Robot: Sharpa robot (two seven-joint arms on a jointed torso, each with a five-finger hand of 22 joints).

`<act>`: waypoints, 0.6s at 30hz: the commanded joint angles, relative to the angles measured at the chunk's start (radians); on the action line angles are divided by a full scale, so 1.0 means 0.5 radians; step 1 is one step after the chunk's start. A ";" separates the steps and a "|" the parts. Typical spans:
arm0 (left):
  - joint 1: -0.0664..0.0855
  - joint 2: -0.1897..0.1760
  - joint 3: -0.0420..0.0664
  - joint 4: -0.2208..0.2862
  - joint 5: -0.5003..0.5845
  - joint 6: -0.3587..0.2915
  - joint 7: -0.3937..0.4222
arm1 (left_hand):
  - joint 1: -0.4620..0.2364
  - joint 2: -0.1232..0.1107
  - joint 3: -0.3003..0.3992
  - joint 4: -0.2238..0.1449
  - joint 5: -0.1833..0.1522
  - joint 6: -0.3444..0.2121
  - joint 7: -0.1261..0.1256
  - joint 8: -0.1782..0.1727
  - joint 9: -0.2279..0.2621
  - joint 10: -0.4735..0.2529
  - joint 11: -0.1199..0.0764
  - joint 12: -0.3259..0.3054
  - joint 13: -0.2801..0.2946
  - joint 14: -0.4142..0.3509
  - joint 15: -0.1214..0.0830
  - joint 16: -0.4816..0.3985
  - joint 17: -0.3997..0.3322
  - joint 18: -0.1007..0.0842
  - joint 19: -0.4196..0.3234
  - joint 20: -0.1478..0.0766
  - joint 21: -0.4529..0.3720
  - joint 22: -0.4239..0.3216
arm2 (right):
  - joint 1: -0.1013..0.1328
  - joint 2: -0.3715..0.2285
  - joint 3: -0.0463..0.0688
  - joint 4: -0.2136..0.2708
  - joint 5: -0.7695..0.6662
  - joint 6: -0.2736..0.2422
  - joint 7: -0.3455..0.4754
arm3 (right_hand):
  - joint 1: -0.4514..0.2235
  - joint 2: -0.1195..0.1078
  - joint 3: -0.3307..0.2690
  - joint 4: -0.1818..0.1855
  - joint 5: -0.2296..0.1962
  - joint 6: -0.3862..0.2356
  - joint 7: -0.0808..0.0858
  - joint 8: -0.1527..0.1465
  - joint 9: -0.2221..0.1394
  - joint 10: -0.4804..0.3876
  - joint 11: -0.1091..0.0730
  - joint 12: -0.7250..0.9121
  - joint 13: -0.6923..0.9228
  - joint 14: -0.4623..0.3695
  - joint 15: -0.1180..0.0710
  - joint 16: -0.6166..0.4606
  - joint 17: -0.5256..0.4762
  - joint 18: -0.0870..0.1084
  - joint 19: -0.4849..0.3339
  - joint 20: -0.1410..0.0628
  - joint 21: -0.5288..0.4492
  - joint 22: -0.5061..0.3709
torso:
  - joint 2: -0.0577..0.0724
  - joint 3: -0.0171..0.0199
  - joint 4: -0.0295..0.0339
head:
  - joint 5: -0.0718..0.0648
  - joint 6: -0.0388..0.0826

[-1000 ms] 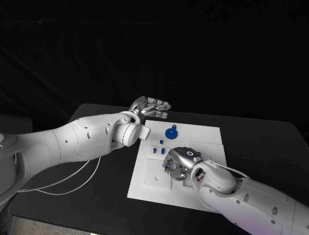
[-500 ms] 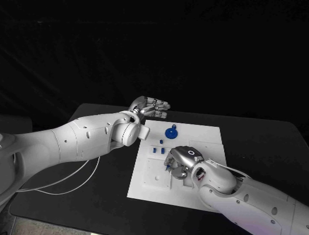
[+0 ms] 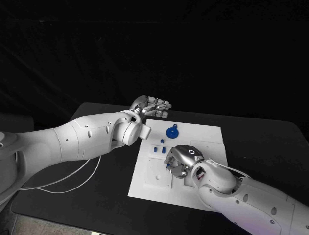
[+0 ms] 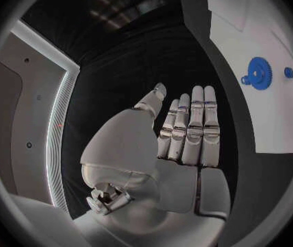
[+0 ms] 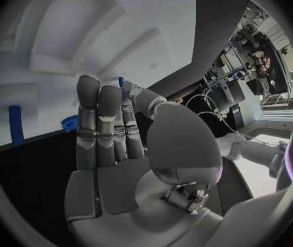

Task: Assemble the parts on the task board

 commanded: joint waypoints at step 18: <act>0.004 -0.001 0.002 0.004 -0.012 0.027 0.007 | 0.003 0.013 -0.009 -0.002 -0.005 -0.015 -0.004 0.006 0.003 -0.016 0.000 -0.001 0.002 -0.010 0.000 -0.005 0.003 -0.005 0.005 0.012 0.010 -0.003 | -0.011 -0.018 -0.006 0.049 -0.012 -0.047 -0.006 | 0.010 0.016 0.010 -0.001 -0.006 0.018 -0.001 0.012 0.002 0.015 -0.001 0.004 0.002 -0.002 -0.015 -0.005 -0.005 0.047 0.020 -0.002 -0.042 0.020 | -0.001 -0.0019 -0.004 | 0.007 -0.003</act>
